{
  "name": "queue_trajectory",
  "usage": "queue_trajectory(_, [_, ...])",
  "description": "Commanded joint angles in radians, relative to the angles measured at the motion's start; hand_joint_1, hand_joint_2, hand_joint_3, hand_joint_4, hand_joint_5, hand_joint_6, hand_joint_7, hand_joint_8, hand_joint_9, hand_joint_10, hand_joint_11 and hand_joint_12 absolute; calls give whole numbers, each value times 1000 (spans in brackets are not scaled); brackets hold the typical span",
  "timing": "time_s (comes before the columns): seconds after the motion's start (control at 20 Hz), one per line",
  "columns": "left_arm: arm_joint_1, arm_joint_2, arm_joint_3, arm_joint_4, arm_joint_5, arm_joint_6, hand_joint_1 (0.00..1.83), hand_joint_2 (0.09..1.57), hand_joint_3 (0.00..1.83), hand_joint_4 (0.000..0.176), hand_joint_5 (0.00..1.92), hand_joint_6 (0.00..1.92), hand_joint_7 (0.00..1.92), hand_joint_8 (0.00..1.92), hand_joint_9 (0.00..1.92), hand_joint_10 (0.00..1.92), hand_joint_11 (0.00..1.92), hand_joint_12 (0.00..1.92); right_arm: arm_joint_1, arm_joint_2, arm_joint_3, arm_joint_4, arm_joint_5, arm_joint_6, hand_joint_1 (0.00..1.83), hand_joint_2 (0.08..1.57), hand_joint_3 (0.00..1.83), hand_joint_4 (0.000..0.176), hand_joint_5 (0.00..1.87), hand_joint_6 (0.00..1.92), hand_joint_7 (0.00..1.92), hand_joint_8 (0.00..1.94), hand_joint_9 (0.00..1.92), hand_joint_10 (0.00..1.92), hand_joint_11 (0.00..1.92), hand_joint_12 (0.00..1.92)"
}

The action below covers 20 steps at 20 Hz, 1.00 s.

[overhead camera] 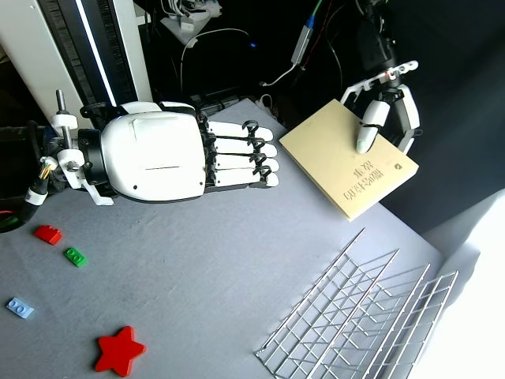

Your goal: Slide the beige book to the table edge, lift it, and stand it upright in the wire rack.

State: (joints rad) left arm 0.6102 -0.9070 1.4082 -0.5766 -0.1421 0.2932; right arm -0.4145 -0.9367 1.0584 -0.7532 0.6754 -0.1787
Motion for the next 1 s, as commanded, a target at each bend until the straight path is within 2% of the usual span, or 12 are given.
queue_trajectory(0.0, [-21,14,11,-4,-73,4,1256,1136,2,0,892,942,999,1215,962,1289,711,1601,8,5,-5,47,97,3,100,1159,0,0,90,0,126,0,162,0,0,493])
queue_trajectory(0.25, [-143,20,23,-4,-6,76,1248,1138,0,0,885,981,1002,1189,953,1268,680,1607,8,7,-5,47,98,3,108,1165,1,0,82,0,122,1,150,0,0,483])
queue_trajectory(0.45, [-223,25,34,-4,4,138,1253,1134,0,0,898,948,1006,1190,961,1238,701,1576,7,9,-5,47,98,3,132,1155,0,0,119,4,145,2,161,2,0,485])
queue_trajectory(0.75, [-321,41,34,-4,-110,262,1250,1135,0,0,911,933,993,1214,953,1290,718,1600,7,9,-5,47,99,3,143,1162,1,0,104,3,129,0,159,1,0,515])
queue_trajectory(0.85, [-340,44,31,-4,-155,293,1241,1148,3,0,877,987,971,1246,920,1297,679,1620,7,9,-5,47,100,3,133,1164,2,0,112,3,137,0,161,1,0,560])
queue_trajectory(0.95, [-359,45,25,3,-201,316,1246,1142,0,0,903,942,977,1240,930,1291,696,1607,6,9,-5,47,100,3,154,1167,1,0,120,4,132,1,155,0,0,531])
